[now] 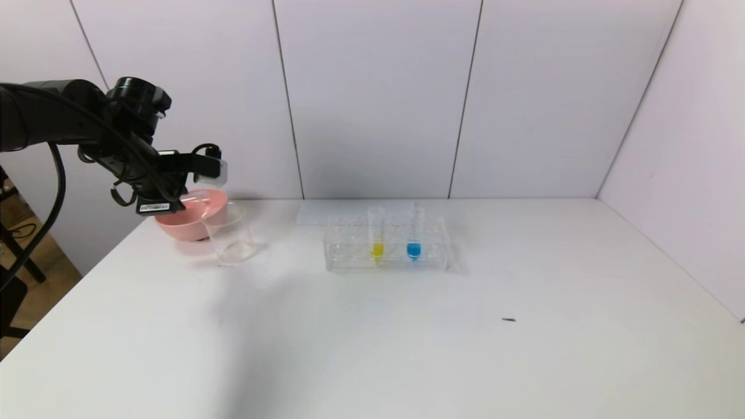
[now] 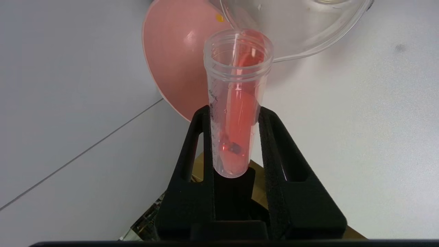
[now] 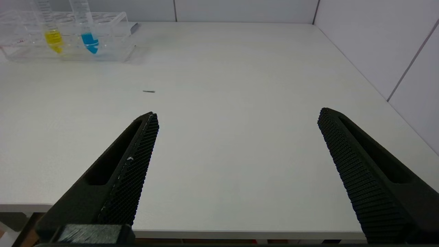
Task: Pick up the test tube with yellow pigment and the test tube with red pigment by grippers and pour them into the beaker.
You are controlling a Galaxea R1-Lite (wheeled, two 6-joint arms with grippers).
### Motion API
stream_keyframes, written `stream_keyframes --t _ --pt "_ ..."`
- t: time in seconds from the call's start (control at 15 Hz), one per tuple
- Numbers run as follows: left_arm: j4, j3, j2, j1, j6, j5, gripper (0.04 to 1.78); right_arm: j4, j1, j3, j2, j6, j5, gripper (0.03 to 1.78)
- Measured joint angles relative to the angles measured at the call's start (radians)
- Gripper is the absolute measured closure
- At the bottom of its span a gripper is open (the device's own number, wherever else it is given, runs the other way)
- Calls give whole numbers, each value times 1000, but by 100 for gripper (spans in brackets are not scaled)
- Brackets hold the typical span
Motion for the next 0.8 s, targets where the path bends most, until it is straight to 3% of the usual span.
stream_keyframes --t 0.8 --pt "27 -1 0 -10 1 1 138 0 0 0 0 0 0 11"
